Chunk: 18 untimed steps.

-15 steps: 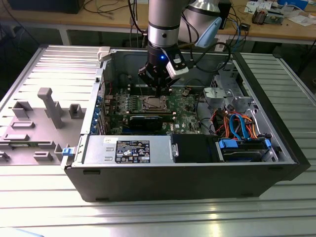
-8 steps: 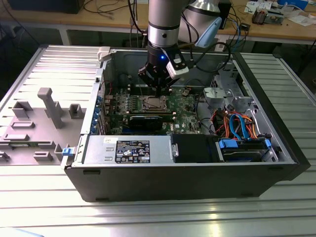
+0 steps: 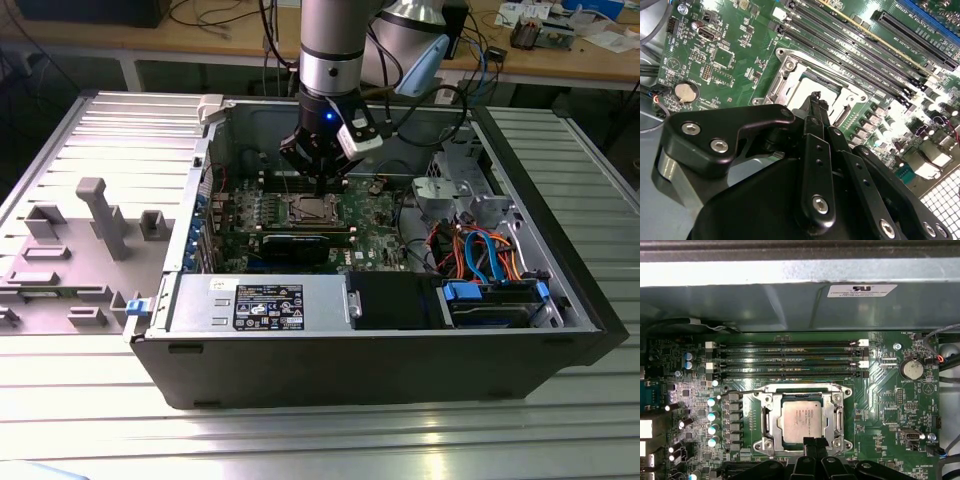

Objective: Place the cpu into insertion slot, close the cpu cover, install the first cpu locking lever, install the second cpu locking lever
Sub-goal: 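Install the first cpu locking lever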

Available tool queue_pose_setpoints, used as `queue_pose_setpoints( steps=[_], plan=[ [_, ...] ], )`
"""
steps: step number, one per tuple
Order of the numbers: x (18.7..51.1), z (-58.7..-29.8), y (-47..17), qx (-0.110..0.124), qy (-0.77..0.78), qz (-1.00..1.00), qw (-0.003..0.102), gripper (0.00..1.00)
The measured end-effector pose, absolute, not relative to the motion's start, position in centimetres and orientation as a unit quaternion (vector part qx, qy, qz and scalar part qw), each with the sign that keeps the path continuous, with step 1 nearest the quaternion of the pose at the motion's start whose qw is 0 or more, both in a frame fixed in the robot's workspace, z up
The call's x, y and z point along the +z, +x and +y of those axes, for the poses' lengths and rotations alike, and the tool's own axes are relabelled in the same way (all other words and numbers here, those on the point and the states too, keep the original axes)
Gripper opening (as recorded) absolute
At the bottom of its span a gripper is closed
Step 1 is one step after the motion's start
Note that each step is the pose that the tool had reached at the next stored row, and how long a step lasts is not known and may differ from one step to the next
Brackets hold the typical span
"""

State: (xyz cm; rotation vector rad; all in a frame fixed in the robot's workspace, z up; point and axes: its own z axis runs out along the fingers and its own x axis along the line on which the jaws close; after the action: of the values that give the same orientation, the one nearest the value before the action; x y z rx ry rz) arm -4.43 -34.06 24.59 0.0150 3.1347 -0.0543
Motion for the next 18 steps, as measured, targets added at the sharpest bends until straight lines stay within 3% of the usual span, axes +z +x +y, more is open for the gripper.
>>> queue_pose_setpoints(
  steps=[18],
  plan=[
    [24.59, -34.06, -4.43, -0.017, -0.005, 1.000, 0.003, 0.11]
  ],
)
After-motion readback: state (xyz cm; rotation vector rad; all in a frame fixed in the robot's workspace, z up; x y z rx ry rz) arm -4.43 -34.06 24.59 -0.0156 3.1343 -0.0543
